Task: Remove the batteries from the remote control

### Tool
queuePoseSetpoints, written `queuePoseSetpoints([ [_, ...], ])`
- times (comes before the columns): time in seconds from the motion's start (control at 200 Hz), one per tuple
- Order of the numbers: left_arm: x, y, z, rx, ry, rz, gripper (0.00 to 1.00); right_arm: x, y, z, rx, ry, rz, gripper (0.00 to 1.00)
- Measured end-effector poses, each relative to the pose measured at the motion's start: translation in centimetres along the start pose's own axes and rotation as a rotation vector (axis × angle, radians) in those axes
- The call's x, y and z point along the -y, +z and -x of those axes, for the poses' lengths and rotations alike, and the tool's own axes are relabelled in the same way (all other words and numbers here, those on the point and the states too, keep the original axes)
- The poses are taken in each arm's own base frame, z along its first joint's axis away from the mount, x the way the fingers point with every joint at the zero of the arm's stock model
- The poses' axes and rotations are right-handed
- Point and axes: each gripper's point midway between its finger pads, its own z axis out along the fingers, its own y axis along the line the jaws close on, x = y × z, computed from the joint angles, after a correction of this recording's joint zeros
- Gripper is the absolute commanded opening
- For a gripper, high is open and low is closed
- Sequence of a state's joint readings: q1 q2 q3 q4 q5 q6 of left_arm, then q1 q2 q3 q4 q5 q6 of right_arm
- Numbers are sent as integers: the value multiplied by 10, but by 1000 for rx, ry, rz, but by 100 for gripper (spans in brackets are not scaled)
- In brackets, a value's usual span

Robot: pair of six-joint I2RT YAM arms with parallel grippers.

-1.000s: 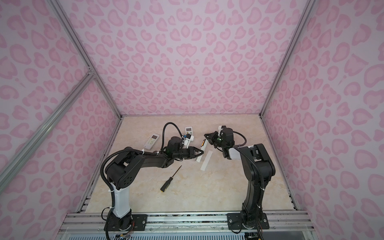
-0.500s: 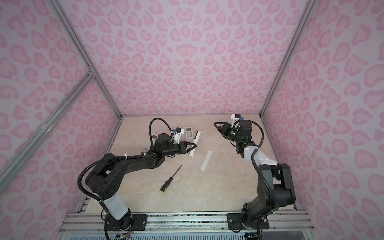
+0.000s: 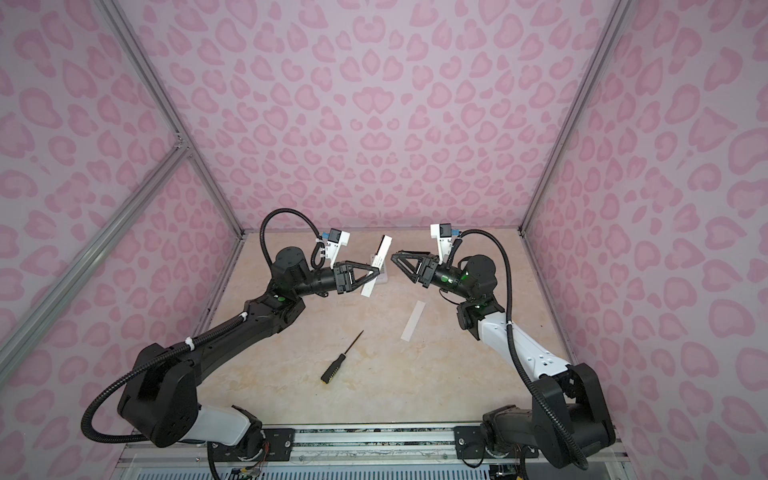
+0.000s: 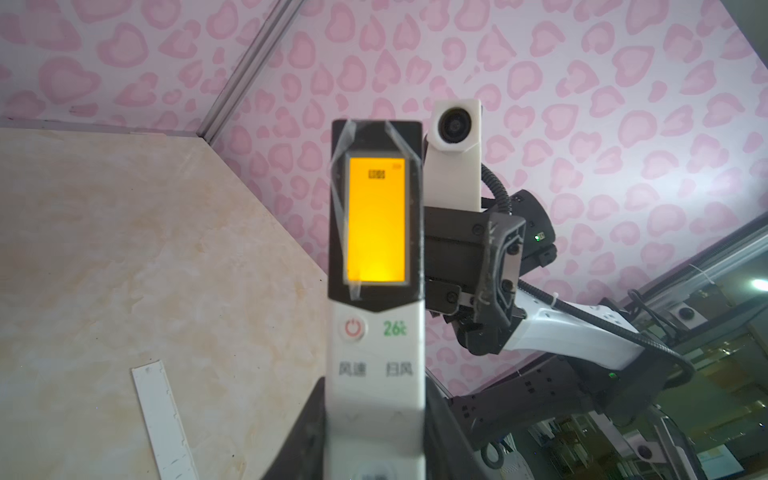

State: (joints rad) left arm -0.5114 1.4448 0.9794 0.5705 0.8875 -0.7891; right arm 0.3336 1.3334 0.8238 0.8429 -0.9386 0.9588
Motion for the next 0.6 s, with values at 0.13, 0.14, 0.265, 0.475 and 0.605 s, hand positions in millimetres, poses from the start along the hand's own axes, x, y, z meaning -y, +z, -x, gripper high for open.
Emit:
queuePoseSetpoints([
  [0.13,21,-5,2,-14,24,-43,3,-16,13,-5,-21,4,69,62],
  [0.14,23,-6,2,-16,24,-46,3,-18,14,-6,-23,5,75,62],
  [0.265,31,-8,3,-22,33,-62,3,-33,26,-12,-49,-3,135,57],
  [0.475,32,-9,-2,-46,20,-70,3,-36,36,-19,-71,23,154,29],
  [0.605,34,-10,-3,-55,36,-77,16,-35,36,-19,-72,51,148,10],
])
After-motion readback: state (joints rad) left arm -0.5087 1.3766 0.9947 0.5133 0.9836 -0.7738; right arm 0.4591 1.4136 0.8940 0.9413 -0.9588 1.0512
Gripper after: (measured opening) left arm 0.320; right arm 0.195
